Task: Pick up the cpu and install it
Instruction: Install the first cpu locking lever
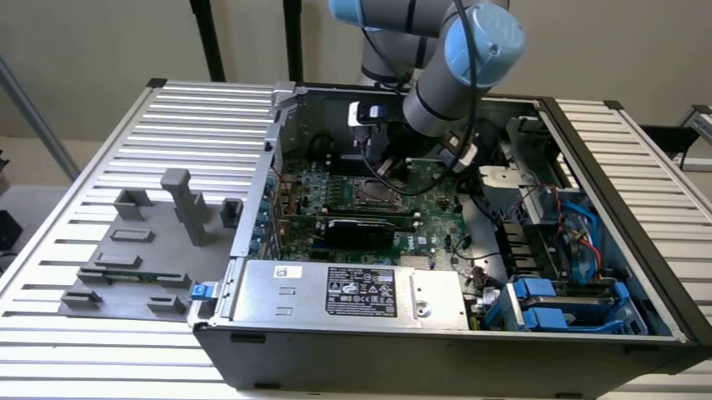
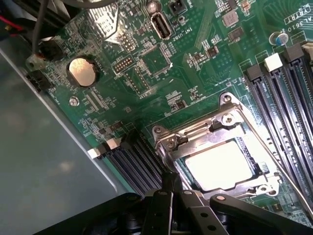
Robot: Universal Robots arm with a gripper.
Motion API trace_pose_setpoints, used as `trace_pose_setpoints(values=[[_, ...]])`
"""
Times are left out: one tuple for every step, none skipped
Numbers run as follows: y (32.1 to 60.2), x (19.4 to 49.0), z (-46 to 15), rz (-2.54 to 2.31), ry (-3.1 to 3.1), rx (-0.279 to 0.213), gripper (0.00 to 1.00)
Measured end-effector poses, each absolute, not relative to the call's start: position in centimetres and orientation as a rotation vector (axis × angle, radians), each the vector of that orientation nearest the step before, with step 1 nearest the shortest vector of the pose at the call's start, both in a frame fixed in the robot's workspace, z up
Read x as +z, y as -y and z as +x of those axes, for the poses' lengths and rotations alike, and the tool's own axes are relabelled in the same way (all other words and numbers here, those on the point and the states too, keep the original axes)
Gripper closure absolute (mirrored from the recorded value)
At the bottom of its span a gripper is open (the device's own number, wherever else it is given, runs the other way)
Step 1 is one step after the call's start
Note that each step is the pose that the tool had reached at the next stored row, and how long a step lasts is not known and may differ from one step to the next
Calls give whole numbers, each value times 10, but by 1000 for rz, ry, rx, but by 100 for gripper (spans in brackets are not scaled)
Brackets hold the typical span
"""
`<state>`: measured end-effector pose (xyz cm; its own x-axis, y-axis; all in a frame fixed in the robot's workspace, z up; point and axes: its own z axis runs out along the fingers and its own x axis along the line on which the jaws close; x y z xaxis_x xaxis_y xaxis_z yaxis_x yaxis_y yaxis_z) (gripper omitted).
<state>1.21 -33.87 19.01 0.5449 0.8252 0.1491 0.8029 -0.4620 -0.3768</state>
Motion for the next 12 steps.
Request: trace_pose_setpoints(values=[[339, 190, 13, -2382, 1328, 76, 89], [339, 189, 14, -2382, 1328, 76, 89], [339, 189, 15, -2382, 1328, 75, 89], [339, 188, 16, -2382, 1328, 76, 89], [339, 188, 17, -2382, 1328, 76, 89], [339, 187, 19, -2382, 1328, 76, 89], [338, 187, 20, -2382, 1328, 75, 89], [339, 187, 22, -2382, 1328, 76, 89], [339, 187, 23, -2382, 1328, 76, 89], [339, 187, 24, -2381, 1328, 76, 89], [339, 188, 24, -2381, 1327, 76, 89], [338, 189, 24, -2381, 1327, 77, 89]])
